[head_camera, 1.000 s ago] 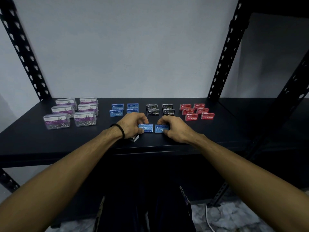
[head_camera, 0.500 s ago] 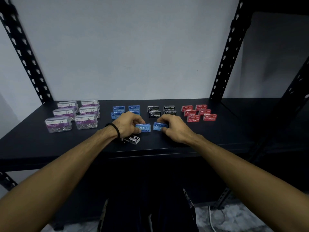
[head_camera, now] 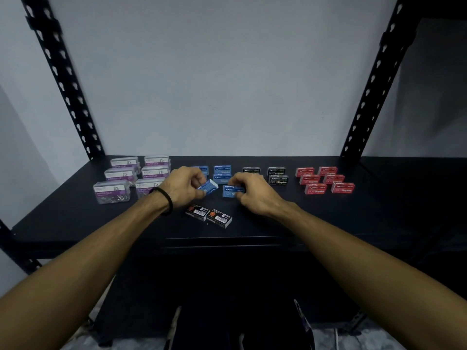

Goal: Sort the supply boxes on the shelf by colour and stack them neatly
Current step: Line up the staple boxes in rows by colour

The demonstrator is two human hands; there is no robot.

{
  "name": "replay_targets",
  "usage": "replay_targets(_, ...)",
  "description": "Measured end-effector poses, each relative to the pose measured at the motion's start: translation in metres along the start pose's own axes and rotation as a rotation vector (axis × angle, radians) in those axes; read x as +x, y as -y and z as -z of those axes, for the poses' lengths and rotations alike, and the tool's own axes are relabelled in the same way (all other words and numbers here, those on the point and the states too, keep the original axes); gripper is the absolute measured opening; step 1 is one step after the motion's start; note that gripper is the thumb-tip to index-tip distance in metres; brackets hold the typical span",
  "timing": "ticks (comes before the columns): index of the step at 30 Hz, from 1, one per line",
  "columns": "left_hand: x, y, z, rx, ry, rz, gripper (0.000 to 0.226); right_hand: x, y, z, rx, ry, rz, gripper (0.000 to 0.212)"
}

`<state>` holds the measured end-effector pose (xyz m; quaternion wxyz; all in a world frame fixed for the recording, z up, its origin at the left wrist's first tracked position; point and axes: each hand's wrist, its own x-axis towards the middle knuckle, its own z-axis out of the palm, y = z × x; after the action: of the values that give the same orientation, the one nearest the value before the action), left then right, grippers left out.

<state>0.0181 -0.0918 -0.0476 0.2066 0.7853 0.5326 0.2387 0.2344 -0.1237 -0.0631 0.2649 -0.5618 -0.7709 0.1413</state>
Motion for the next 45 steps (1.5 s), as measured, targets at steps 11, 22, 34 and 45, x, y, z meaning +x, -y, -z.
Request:
replay_targets(11, -0.001, 0.016, -0.011, -0.019, -0.071, -0.068, 0.036, 0.016, 0.000, -0.018, -0.039, 0.053, 0.000, 0.030)
replay_targets(22, 0.009, 0.019, -0.009, 0.012, -0.067, -0.084, 0.037, 0.024, 0.001, -0.024, -0.065, 0.010, 0.027, 0.029)
replay_targets(34, 0.016, 0.030, -0.013, 0.171, -0.045, -0.068, 0.033, 0.029, 0.000, -0.026, -0.116, -0.013, 0.026, 0.027)
replay_targets(45, 0.024, 0.026, -0.015, 0.307, -0.030, -0.054, 0.032, 0.035, 0.002, -0.031, -0.118, -0.024, 0.023, 0.026)
